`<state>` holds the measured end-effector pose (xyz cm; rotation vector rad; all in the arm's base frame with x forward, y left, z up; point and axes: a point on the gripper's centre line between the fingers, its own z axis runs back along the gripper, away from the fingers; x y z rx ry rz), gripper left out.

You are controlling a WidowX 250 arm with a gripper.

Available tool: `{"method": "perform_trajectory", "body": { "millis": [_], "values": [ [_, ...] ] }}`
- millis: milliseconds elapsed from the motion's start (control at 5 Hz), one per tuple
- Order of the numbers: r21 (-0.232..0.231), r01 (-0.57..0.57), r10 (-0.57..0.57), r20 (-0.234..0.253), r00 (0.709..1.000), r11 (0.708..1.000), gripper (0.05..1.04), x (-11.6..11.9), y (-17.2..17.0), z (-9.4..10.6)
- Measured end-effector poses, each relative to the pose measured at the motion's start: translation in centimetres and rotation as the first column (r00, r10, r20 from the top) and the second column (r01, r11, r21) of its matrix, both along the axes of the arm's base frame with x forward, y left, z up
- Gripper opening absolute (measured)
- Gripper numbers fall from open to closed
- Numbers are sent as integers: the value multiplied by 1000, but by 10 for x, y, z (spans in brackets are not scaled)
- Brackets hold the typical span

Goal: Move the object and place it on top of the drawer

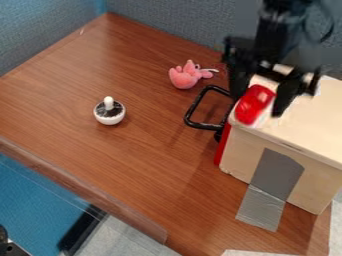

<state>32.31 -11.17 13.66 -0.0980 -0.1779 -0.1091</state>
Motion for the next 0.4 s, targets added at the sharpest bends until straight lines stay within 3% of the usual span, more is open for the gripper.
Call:
{"method": "perform_trajectory", "body": {
  "millis": [200, 400],
  "values": [
    [-73, -26, 30, 52, 998, 997, 1016, 8, 4, 45],
    [-104, -26, 31, 47, 998, 994, 1009, 10, 12, 63]
  ]
}}
